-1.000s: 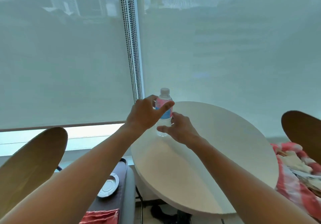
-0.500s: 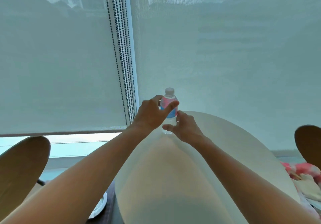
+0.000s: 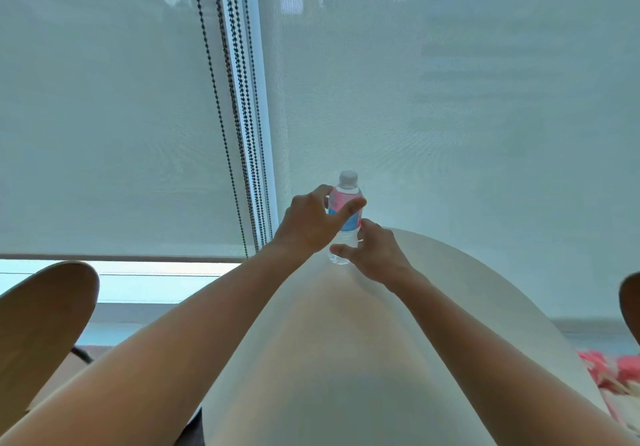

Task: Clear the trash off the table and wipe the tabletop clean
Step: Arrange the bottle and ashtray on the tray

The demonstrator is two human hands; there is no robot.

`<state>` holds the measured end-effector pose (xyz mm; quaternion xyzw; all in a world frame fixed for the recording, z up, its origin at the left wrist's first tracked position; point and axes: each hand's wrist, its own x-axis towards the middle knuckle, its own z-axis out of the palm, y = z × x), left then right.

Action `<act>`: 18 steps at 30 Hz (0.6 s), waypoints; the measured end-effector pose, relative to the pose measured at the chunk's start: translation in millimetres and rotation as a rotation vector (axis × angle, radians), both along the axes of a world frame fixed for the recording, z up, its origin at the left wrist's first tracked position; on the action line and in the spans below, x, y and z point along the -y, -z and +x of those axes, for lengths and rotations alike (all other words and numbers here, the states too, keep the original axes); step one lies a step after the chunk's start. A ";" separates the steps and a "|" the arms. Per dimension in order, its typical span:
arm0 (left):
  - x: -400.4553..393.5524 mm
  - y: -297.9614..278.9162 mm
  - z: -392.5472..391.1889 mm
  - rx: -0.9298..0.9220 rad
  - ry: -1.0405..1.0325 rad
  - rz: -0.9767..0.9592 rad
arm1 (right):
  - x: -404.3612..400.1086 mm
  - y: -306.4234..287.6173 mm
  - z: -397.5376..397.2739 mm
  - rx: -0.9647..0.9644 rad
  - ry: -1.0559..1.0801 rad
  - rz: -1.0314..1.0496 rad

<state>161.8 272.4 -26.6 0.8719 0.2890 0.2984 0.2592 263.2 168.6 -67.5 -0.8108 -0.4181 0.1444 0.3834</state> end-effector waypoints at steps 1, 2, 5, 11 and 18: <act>0.6 -0.4 0.4 -0.003 -0.010 -0.007 | -0.1 0.3 0.7 -0.008 -0.002 0.003; 1.1 -0.8 0.9 -0.009 -0.023 -0.020 | 0.0 0.3 1.4 -0.016 -0.005 0.001; 3.7 -3.9 1.4 -0.018 -0.047 -0.053 | 0.9 -0.2 4.5 -0.054 -0.024 -0.010; 10.6 -5.1 4.0 -0.040 -0.071 -0.094 | 3.7 -2.5 8.2 -0.110 -0.050 -0.033; 15.2 -0.1 -22.6 -0.210 -0.043 -0.042 | 19.6 -7.6 -6.7 0.005 -0.058 -0.189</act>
